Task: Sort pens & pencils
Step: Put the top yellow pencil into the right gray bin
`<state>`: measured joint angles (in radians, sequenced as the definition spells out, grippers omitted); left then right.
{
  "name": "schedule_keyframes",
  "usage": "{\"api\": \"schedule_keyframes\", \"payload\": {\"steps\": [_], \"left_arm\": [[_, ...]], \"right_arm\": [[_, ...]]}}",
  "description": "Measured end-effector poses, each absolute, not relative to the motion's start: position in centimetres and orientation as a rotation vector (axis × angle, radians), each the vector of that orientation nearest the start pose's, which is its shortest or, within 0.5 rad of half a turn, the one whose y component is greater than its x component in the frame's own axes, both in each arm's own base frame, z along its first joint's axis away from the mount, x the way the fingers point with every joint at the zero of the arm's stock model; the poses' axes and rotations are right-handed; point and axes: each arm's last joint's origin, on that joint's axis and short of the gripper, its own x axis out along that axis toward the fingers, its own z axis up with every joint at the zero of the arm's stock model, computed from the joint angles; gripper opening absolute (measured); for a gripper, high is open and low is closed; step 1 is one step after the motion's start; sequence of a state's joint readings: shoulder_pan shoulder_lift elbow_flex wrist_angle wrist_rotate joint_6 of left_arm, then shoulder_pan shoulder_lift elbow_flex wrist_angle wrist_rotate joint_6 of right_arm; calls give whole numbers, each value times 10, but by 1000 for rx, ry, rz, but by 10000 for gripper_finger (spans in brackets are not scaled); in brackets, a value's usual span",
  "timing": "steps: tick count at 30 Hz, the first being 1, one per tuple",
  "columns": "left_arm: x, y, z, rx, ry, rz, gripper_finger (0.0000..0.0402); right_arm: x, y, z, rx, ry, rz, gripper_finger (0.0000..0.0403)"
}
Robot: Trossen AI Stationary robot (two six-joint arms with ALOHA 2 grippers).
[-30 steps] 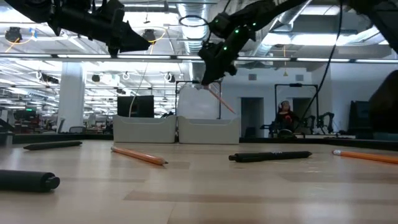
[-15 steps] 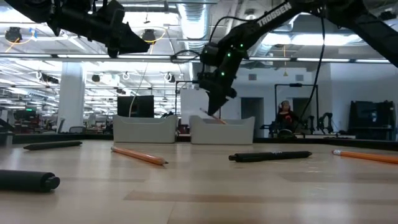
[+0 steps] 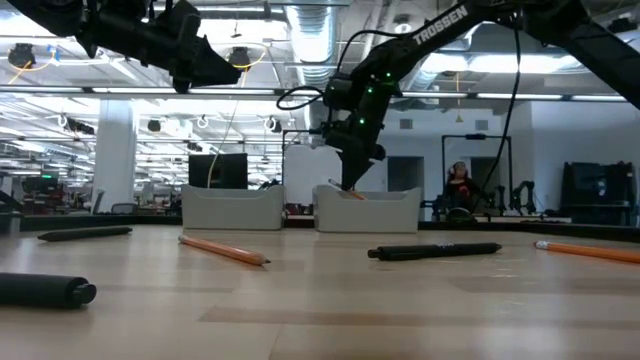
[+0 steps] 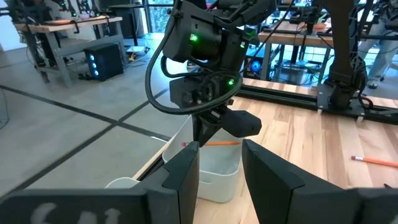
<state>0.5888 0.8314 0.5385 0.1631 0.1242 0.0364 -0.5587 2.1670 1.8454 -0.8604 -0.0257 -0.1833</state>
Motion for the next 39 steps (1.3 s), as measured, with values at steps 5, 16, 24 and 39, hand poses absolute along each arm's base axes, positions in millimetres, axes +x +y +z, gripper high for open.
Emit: {"api": "schedule_keyframes", "payload": {"steps": [5,16,24,39], "left_arm": [[160,102,273,-10,131,461,114],[160,102,273,-10,131,461,114],[160,102,273,-7,132,461,114],[160,102,273,-6,132,461,114]], "right_arm": [[384,-247,212,230,1172,-425,59],[369,-271,213,302,1142,-516,59],[371,-264,212,282,1166,-454,59],[385,-244,212,216,1177,-378,59]]}}
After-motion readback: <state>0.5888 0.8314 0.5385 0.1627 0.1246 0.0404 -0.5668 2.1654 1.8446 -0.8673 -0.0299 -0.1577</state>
